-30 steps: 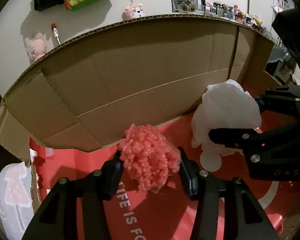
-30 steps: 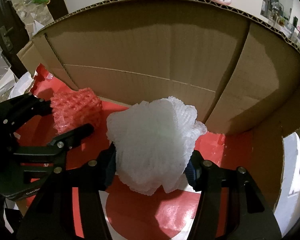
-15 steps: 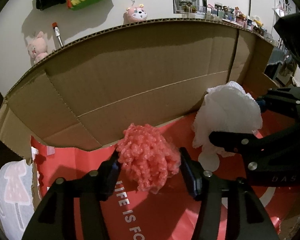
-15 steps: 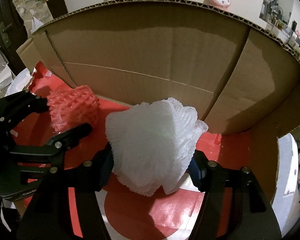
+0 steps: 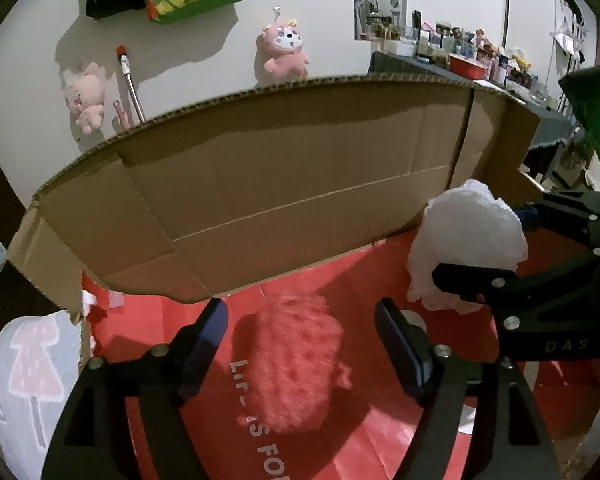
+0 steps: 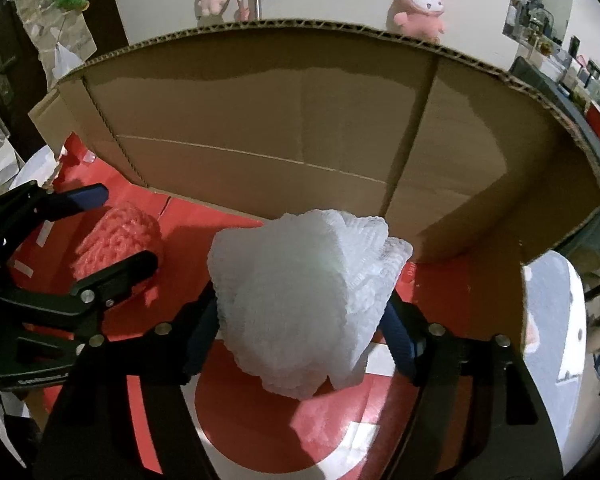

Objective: Organize soft objects
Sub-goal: 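Carry the bath puff and red net into the cardboard box with both tools, then open both tools to release the puff and net onto the box floor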

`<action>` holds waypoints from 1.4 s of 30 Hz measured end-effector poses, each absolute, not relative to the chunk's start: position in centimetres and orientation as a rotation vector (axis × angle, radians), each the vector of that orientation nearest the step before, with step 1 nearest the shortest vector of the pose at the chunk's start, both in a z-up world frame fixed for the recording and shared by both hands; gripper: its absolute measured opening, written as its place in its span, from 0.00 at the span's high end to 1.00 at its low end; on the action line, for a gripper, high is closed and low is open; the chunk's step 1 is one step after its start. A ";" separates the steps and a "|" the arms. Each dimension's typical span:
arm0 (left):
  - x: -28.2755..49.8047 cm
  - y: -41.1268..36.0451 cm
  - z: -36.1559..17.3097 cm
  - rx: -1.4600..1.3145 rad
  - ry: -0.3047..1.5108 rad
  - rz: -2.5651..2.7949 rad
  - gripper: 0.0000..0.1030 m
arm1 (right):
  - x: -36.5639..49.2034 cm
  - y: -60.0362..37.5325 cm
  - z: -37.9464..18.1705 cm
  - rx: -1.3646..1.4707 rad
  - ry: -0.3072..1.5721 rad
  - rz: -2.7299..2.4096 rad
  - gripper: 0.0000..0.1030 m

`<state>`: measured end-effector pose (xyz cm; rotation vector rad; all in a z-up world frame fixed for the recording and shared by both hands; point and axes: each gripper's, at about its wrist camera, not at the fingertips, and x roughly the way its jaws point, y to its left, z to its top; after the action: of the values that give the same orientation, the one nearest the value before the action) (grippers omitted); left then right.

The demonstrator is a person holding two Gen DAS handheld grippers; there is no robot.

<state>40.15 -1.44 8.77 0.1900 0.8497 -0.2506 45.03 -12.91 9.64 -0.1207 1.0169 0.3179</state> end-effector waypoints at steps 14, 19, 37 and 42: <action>35.8 -0.9 13.2 0.131 0.745 -0.253 0.04 | 42.3 -14.3 13.3 -0.095 0.953 0.285 0.20; 33.5 -0.5 15.2 0.108 0.700 -0.260 0.02 | 40.7 -14.6 14.8 -0.101 0.921 0.273 0.18; 20.9 0.8 21.3 -0.004 0.519 -0.275 0.00 | 26.4 -15.3 22.2 -0.124 0.682 0.294 0.09; 16.5 0.7 22.1 -0.006 0.455 -0.296 0.00 | 21.5 -16.1 23.4 -0.129 0.600 0.288 0.06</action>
<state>16.45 0.69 22.11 -0.0060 0.4548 -0.2960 21.47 -16.09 23.38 -0.1288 0.5996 0.2885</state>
